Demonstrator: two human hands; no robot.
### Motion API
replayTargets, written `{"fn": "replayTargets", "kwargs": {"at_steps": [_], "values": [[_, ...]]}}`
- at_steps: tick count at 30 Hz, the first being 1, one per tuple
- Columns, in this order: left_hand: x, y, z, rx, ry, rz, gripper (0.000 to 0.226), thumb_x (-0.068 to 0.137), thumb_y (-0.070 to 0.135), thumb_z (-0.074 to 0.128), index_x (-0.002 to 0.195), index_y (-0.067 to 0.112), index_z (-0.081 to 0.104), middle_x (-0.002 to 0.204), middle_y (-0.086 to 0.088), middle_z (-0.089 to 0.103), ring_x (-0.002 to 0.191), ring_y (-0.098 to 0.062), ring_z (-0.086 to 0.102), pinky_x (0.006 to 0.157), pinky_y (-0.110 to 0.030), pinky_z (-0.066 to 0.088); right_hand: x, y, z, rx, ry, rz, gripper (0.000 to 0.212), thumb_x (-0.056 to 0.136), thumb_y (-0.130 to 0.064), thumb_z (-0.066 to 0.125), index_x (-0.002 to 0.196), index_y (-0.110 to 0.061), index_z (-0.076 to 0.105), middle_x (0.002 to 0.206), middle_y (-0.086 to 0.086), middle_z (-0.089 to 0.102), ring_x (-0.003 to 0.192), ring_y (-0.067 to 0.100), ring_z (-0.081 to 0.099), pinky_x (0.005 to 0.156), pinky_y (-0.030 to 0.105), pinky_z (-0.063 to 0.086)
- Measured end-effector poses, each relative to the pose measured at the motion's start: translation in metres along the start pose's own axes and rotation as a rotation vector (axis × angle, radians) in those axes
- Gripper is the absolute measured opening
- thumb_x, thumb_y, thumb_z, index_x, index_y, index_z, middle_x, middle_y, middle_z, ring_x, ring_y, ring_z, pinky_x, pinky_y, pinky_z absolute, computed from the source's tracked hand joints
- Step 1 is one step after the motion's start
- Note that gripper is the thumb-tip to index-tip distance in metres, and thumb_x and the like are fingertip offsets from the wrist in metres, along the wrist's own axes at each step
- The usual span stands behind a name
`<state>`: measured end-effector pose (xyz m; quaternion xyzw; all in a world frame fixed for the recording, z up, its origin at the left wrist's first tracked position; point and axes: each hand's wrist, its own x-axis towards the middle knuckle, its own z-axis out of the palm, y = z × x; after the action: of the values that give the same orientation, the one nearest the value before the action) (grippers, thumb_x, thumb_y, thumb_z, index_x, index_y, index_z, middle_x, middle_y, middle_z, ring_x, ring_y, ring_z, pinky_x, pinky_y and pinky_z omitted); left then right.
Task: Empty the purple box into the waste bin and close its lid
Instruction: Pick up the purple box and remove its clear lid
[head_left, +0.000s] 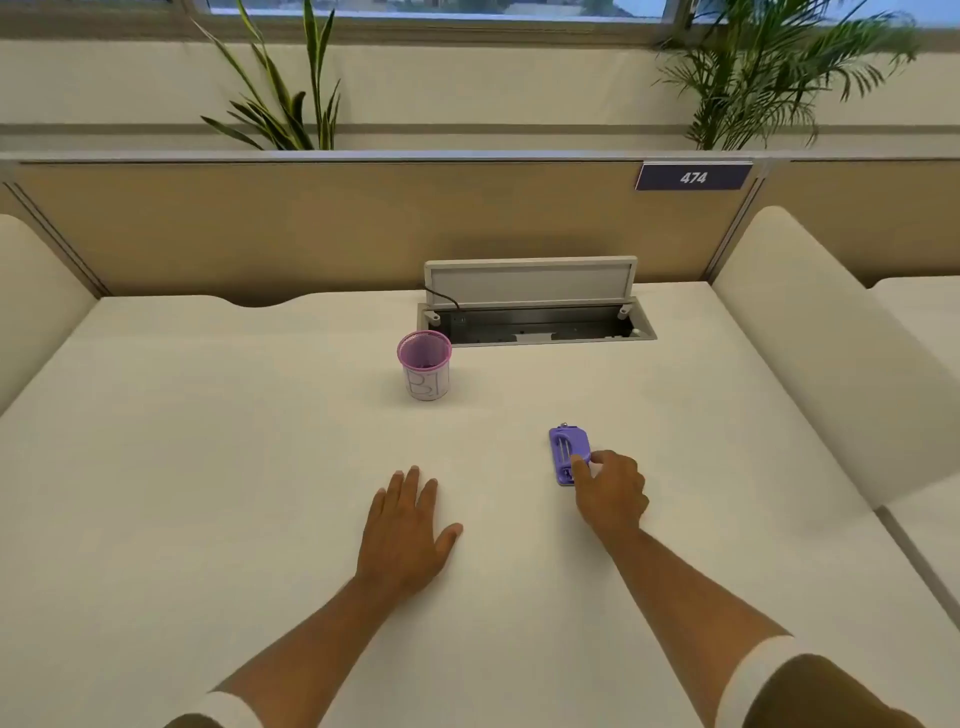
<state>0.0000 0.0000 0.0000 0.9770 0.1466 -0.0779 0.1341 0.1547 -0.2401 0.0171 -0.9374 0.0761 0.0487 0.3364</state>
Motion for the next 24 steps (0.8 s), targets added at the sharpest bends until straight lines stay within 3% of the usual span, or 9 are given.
{"fn": "replayTargets", "kwargs": {"at_steps": [6, 11, 16, 19, 21, 24], "values": [[0.004, -0.006, 0.007, -0.031, 0.032, -0.006, 0.082, 0.1, 0.069, 0.034, 0.166, 0.023, 0.025, 0.179, -0.006, 0.011, 0.166, -0.025, 0.005, 0.133, -0.042, 0.007, 0.006, -0.011, -0.001, 0.163, -0.069, 0.178, 0.015, 0.094, -0.037, 0.065, 0.096, -0.023, 0.071, 0.105, 0.003, 0.069, 0.093, 0.029, 0.063, 0.082, 0.042, 0.044], [0.001, -0.016, 0.016, -0.048, 0.078, 0.017, 0.082, 0.098, 0.072, 0.03, 0.167, 0.027, 0.024, 0.18, 0.0, 0.009, 0.166, -0.02, 0.003, 0.134, -0.037, 0.001, 0.011, -0.013, -0.003, 0.367, -0.1, 0.262, 0.01, 0.089, -0.026, 0.071, 0.085, -0.017, 0.071, 0.092, 0.006, 0.071, 0.078, 0.027, 0.06, 0.085, 0.047, 0.052], [0.003, -0.012, 0.015, -0.118, 0.06, -0.015, 0.079, 0.1, 0.066, 0.041, 0.166, 0.025, 0.025, 0.18, -0.001, 0.007, 0.166, -0.019, -0.001, 0.133, -0.037, -0.002, 0.008, -0.022, -0.006, 0.465, -0.091, 0.232, 0.021, 0.085, -0.01, 0.069, 0.065, -0.016, 0.062, 0.056, -0.011, 0.061, 0.057, 0.016, 0.056, 0.054, 0.027, 0.039], [0.004, -0.003, 0.007, -0.186, 0.03, -0.027, 0.078, 0.102, 0.059, 0.048, 0.166, 0.021, 0.024, 0.18, -0.004, 0.006, 0.166, -0.022, -0.004, 0.133, -0.037, -0.003, -0.003, -0.029, -0.007, 0.469, -0.098, 0.178, 0.016, 0.086, -0.011, 0.07, 0.07, -0.013, 0.068, 0.054, -0.013, 0.064, 0.054, 0.013, 0.053, 0.051, 0.024, 0.04], [0.001, 0.011, 0.001, -0.233, 0.048, 0.04, 0.076, 0.103, 0.055, 0.05, 0.166, 0.02, 0.026, 0.179, -0.003, 0.007, 0.166, -0.02, -0.005, 0.131, -0.033, -0.004, -0.013, -0.035, -0.006, 0.457, -0.085, 0.117, 0.018, 0.088, -0.012, 0.07, 0.071, -0.019, 0.069, 0.063, -0.011, 0.066, 0.056, 0.013, 0.054, 0.052, 0.024, 0.042], [-0.005, 0.043, -0.012, -0.516, 0.024, 0.069, 0.07, 0.103, 0.052, 0.054, 0.164, 0.025, 0.032, 0.177, 0.006, 0.02, 0.164, -0.013, 0.009, 0.128, -0.026, 0.009, -0.032, -0.045, -0.002, 0.399, -0.064, -0.031, 0.014, 0.089, -0.015, 0.072, 0.077, -0.022, 0.07, 0.076, -0.006, 0.069, 0.063, 0.012, 0.06, 0.055, 0.021, 0.044]]}}
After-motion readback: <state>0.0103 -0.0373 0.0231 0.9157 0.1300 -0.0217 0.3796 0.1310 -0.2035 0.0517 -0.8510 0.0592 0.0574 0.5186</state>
